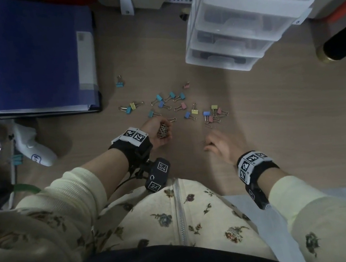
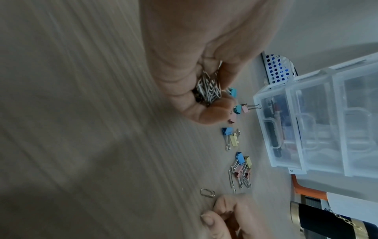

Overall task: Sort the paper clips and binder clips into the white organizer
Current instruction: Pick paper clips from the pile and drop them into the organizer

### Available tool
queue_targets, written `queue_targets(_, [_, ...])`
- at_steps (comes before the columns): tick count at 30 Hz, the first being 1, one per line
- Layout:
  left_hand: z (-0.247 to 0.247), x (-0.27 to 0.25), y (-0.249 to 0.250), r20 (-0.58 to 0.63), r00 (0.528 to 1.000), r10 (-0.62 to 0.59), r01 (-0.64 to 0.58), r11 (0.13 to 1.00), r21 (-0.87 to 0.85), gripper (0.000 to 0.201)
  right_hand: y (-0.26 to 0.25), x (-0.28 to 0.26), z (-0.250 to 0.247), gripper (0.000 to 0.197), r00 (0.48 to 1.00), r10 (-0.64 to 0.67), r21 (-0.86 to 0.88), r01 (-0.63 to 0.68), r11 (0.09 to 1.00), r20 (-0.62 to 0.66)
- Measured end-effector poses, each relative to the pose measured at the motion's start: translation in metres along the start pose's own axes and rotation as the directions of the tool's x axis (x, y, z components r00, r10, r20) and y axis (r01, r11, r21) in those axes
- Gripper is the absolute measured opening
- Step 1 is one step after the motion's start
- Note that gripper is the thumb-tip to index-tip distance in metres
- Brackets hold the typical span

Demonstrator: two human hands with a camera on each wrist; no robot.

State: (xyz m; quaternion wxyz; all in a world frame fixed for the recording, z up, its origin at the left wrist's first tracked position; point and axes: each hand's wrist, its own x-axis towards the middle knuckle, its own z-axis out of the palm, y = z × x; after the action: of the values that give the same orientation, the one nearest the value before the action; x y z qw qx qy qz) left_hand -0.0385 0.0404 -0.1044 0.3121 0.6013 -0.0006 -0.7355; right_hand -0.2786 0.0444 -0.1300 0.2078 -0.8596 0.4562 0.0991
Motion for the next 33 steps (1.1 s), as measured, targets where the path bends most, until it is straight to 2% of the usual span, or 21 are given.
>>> queue_targets(3, [-0.001, 0.0, 0.0, -0.001, 1.0, -0.006, 0.006, 1.0, -0.005, 0.022, -0.004, -0.003, -0.002, 0.028, 1.0, 0.026, -0.062, -0.026, 0.998, -0.002])
queue_targets(9, [0.003, -0.001, 0.002, 0.009, 1.0, -0.003, 0.003, 1.0, -0.005, 0.027, -0.016, 0.0, -0.011, 0.033, 0.997, 0.079, -0.057, -0.079, 0.995, 0.009])
queue_targets(12, [0.005, 0.0, 0.003, 0.026, 1.0, -0.01, 0.01, 1.0, -0.023, 0.027, -0.03, 0.008, -0.031, 0.032, 0.991, 0.106, -0.037, -0.109, 0.993, -0.083])
queue_targets(14, [0.006, 0.0, 0.002, 0.039, 0.999, -0.007, 0.008, 0.999, -0.032, 0.025, -0.045, 0.019, -0.046, 0.032, 0.979, 0.127, 0.047, -0.121, 0.992, -0.16])
queue_targets(15, [0.007, 0.0, 0.002, 0.046, 0.999, -0.003, 0.005, 0.999, -0.036, 0.024, -0.053, 0.025, -0.052, 0.034, 0.973, 0.12, 0.094, -0.103, 0.99, -0.199])
queue_targets(18, [0.01, -0.003, 0.001, 0.093, 0.995, 0.023, -0.019, 0.999, -0.039, 0.021, -0.078, 0.04, -0.059, 0.046, 0.949, -0.033, 0.159, 0.087, 0.983, -0.314])
queue_targets(20, [0.01, -0.005, 0.002, 0.162, 0.986, 0.048, -0.044, 0.999, -0.025, 0.021, -0.091, 0.043, -0.063, 0.046, 0.957, -0.087, 0.198, 0.146, 0.969, -0.277])
queue_targets(22, [0.01, -0.006, 0.003, 0.178, 0.982, 0.059, -0.056, 0.998, -0.018, 0.019, -0.091, 0.043, -0.064, 0.041, 0.96, -0.086, 0.229, 0.149, 0.962, -0.266])
queue_targets(26, [0.009, -0.002, 0.003, 0.089, 0.996, -0.006, 0.009, 1.0, -0.027, 0.028, -0.059, 0.034, -0.059, 0.03, 0.97, 0.079, 0.235, -0.024, 0.972, -0.228])
queue_targets(28, [0.008, -0.001, 0.003, 0.034, 0.999, -0.022, 0.023, 1.0, -0.015, 0.03, -0.042, 0.029, -0.05, 0.022, 0.992, 0.054, 0.229, -0.025, 0.973, -0.118])
queue_targets(31, [0.007, -0.002, 0.003, 0.011, 0.999, -0.031, 0.031, 1.0, 0.004, 0.028, -0.026, 0.023, -0.032, 0.027, 0.992, -0.052, 0.203, 0.027, 0.979, 0.118])
queue_targets(33, [0.006, -0.002, 0.004, 0.001, 0.999, -0.034, 0.034, 0.999, 0.002, 0.029, -0.02, 0.022, -0.019, 0.024, 0.987, -0.064, 0.16, 0.04, 0.986, 0.145])
